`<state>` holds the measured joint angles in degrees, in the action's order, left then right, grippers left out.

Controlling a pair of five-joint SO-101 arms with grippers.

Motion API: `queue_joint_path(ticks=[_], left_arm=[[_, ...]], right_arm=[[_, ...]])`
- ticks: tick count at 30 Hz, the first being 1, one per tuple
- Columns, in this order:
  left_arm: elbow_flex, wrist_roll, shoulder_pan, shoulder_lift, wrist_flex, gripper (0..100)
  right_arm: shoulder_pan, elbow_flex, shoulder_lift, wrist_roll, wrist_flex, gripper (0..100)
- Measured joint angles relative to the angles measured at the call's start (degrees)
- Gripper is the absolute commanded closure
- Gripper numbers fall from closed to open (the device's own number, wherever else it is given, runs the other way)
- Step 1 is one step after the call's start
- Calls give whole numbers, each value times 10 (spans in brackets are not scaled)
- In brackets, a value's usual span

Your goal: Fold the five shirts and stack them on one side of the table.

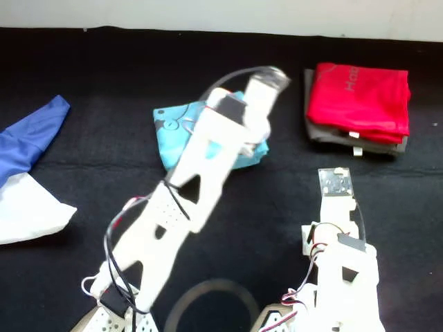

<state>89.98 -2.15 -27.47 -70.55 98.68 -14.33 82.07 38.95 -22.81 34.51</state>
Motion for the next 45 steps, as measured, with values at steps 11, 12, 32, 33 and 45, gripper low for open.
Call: queue_joint_path(ticks=[11,12,32,33,45], left_arm=[[28,1,1,41,21,991],[29,1,18,55,21,991],[-425,0,169,208,18,991],[-449,0,169,215,14,991],[-309,1,180,216,13,991]], right_arm=[[0,1,0,0,-1,992],[0,1,0,0,-1,992],[0,4,0,0,-9,992],[0,4,0,0,-9,992],[0,4,0,0,-9,992]])
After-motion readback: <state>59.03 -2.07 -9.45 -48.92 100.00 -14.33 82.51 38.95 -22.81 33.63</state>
